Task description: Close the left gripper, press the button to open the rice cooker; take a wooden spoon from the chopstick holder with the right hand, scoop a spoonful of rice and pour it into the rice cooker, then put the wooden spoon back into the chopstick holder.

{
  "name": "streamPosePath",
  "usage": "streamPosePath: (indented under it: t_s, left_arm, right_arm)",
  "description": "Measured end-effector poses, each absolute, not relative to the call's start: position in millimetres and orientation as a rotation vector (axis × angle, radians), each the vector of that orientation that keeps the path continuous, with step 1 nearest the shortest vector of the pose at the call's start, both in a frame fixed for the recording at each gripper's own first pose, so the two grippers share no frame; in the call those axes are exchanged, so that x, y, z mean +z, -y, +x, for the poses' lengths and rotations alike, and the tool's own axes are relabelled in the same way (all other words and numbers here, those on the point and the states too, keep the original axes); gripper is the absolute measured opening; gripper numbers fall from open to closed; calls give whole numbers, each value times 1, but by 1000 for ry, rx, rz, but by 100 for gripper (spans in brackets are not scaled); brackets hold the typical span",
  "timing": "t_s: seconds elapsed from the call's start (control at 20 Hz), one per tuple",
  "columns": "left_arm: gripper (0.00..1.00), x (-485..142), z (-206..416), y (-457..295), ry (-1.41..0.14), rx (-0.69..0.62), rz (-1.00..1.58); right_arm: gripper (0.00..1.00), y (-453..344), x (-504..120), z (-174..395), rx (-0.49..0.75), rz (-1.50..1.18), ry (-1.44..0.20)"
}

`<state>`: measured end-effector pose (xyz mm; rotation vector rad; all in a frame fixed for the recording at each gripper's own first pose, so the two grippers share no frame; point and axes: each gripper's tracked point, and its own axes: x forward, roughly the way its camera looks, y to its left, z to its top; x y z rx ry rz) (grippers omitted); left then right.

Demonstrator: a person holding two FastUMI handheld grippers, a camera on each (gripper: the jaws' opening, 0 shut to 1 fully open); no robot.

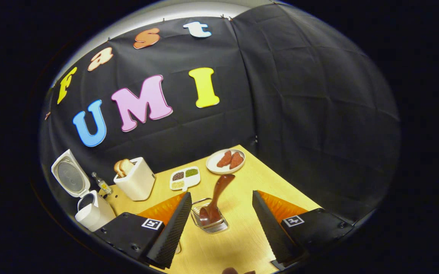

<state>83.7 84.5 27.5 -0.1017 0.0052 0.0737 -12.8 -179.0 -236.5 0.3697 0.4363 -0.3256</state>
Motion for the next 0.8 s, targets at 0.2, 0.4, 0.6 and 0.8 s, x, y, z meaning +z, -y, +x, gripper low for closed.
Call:
streamPosePath:
  t_s: [0.2, 0.4, 0.6, 0.8]
  left_arm:
    - [94, 44, 138, -98, 16, 76, -160]
    - [94, 60, 189, -103, 57, 53, -205]
    - [94, 52, 255, -106, 48, 48, -175]
    - [93, 52, 313, -110, 73, 71, -78]
  right_arm:
    - [98, 148, -169, -13, -271, 288, -328]
    - [98, 107, -139, -18, -224, 248, -293]
    - [98, 72, -126, -19, -197, 257, -286]
    - [98, 52, -123, -25, -197, 249, -291]
